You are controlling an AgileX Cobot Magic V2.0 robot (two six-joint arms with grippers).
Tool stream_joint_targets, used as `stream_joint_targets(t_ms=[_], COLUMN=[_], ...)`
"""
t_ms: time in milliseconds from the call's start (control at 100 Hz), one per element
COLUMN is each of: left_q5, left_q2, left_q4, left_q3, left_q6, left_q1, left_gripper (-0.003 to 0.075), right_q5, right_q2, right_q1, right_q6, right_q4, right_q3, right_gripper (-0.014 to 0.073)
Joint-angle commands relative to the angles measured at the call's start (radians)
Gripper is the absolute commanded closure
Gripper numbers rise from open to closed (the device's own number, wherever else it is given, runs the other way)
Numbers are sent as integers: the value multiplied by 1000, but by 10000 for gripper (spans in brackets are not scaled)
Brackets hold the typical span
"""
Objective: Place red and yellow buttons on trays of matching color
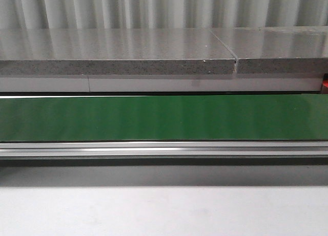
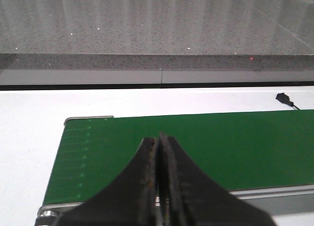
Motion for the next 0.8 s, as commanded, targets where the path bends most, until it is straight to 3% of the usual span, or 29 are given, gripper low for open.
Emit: stream_joint_targets(t_ms=[0, 680, 790], left_q5=[-67, -114, -184], left_q2=[8, 8, 5], left_q4=[-21, -23, 17], left_q3=[-28, -27, -1], left_q6=[1, 1, -1], left_q1=[-8, -8, -10], left_gripper=[740, 740, 740], right_q5=[-86, -86, -86], right_q2=[-2, -2, -2], right_q1=[-3, -3, -3], right_q6=[0, 0, 0], right_q4=[-12, -12, -12], right_q3=[-6, -6, -6], right_gripper=[662, 662, 662])
